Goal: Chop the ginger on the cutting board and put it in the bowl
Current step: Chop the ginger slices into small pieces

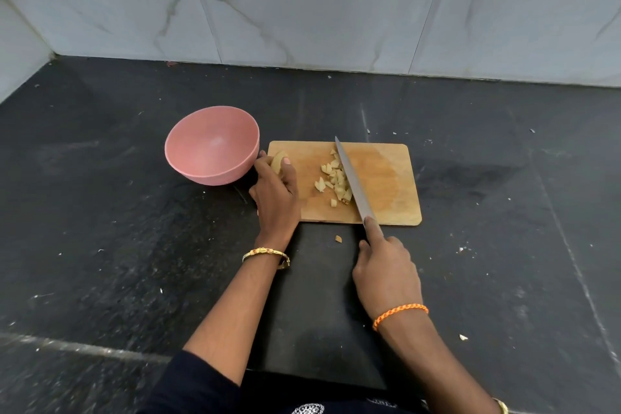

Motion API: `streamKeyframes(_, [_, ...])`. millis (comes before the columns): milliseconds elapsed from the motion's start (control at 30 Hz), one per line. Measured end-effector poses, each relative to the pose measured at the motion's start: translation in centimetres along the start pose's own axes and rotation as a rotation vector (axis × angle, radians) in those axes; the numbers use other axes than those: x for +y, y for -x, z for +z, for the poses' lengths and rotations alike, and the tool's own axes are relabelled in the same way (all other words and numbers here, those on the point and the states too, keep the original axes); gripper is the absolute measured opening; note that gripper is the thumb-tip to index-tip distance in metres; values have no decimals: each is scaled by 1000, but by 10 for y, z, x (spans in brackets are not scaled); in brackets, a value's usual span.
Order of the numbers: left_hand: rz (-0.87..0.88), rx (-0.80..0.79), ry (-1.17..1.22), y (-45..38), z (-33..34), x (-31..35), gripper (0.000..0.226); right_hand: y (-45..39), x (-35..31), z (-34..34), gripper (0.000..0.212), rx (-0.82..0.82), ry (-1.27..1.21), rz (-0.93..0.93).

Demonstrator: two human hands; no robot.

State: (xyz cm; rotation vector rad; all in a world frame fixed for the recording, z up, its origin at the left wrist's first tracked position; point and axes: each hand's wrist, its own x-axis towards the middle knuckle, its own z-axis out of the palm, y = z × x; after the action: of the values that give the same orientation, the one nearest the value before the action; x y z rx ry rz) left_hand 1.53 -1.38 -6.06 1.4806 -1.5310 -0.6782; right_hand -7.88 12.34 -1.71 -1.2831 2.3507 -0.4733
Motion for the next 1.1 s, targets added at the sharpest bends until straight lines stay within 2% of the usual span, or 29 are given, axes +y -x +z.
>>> streamKeyframes(200, [43,14,-12,3,-2,3,29,1,-17,8,48,-67,-14,-15])
streamKeyframes(333, [73,-29,-37,1,-4,-7,42,1,-17,2,44,-61,-96,-49])
streamKeyframes(400, [78,-49,-45,1,-5,-11,50,2,-12,-6,44,-28,-139,-30])
streamKeyframes(567, [72,-80,-40,-2,-6,-15,55,2,0,-11,46,5,-130,64])
streamKeyframes(733, [102,-106,-41,-2,-8,-15,39,7,-16,0,43,-32,-137,1])
streamKeyframes(933, [108,-96,87,-2,-15,-14,51,6,-8,-3,43,-25,-357,20])
streamKeyframes(1033, [70,-11,124,9,-19,-7,30,8,10,-12,38,48,-498,66])
streamKeyframes(1100, [-95,67,353,17,-24,5,12,6,20,-14,36,97,-545,100])
